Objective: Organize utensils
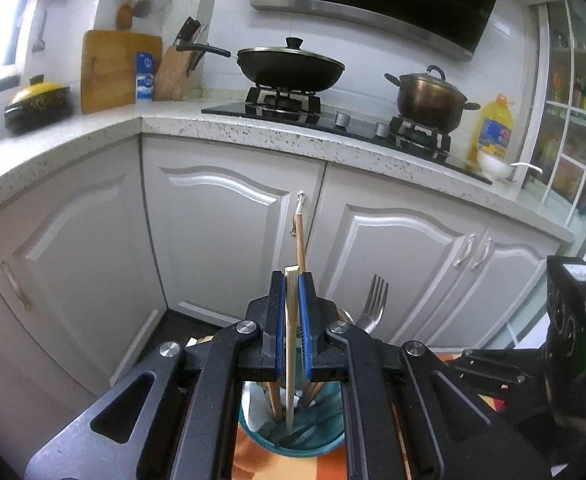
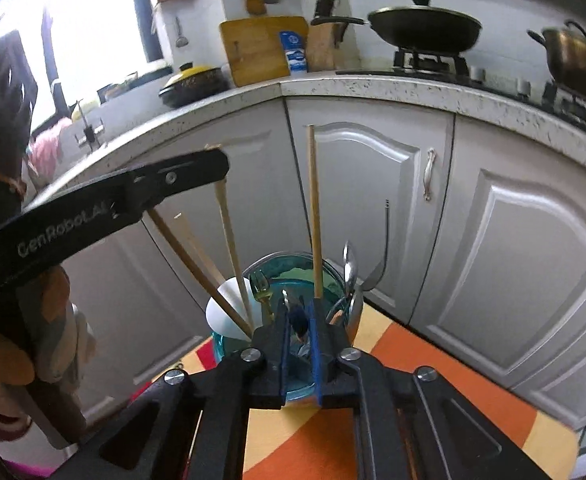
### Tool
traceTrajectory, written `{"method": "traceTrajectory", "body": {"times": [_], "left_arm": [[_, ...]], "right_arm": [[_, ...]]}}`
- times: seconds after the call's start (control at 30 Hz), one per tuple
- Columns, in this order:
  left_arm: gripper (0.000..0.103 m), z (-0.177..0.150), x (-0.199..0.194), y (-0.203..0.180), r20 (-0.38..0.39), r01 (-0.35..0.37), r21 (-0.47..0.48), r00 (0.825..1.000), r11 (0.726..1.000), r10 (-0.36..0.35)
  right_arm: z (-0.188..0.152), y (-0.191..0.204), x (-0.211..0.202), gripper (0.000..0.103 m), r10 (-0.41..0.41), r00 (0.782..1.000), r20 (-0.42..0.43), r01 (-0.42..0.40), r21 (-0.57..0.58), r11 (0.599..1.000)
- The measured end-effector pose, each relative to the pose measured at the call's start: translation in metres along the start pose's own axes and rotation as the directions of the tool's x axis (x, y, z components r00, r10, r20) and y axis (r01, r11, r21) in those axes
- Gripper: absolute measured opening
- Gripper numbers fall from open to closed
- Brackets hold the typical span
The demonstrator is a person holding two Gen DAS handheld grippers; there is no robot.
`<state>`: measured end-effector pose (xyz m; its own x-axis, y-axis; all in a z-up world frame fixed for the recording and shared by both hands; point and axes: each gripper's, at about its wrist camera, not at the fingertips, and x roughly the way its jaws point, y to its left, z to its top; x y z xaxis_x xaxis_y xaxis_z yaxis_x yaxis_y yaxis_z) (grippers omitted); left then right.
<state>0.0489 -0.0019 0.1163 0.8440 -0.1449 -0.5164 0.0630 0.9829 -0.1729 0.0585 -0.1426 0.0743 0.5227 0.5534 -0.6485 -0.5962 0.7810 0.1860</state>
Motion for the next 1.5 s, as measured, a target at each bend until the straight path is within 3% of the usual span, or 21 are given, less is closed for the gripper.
{"method": "traceTrajectory", "body": {"times": [0.1, 0.17, 0.27, 0.5, 0.8, 1.03, 1.5], "left_arm": [[0.006, 0.001, 0.000, -0.001, -0.017, 0.011, -0.003, 1.000, 1.000, -0.011], [0.007, 0.002, -0.001, -0.003, -0.026, 0.015, -0.002, 1.000, 1.000, -0.015], [0.019, 0.002, -0.002, -0.004, -0.040, 0.028, -0.017, 0.999, 0.999, -0.029], [0.038, 0.005, -0.007, -0.005, -0.050, 0.041, -0.036, 0.998, 0.999, -0.043], [0.043, 0.008, -0.028, -0.010, -0.064, 0.022, -0.035, 0.998, 0.999, -0.024], [0.044, -0.006, -0.039, -0.013, -0.099, -0.030, -0.029, 0.995, 0.999, 0.027], [0.044, -0.033, -0.061, -0.009, -0.115, -0.107, -0.008, 0.988, 0.994, 0.105]], "right_arm": [[-0.001, -0.004, -0.009, 0.010, 0.013, 1.000, 0.012, -0.013, 0.026, 1.000], [-0.001, -0.006, -0.016, 0.016, 0.018, 1.000, 0.025, -0.019, 0.042, 0.999], [-0.002, -0.008, -0.024, 0.029, 0.017, 0.999, 0.039, -0.020, 0.057, 0.998], [-0.005, -0.011, -0.041, 0.029, 0.019, 0.998, 0.066, -0.024, 0.076, 0.997], [-0.009, -0.011, -0.059, 0.032, -0.015, 0.996, 0.092, 0.004, 0.112, 0.994], [-0.013, 0.007, -0.066, 0.039, -0.072, 0.993, 0.089, 0.064, 0.088, 0.994], [-0.024, 0.018, -0.064, 0.039, -0.152, 0.987, 0.045, 0.143, 0.161, 0.977]]}}
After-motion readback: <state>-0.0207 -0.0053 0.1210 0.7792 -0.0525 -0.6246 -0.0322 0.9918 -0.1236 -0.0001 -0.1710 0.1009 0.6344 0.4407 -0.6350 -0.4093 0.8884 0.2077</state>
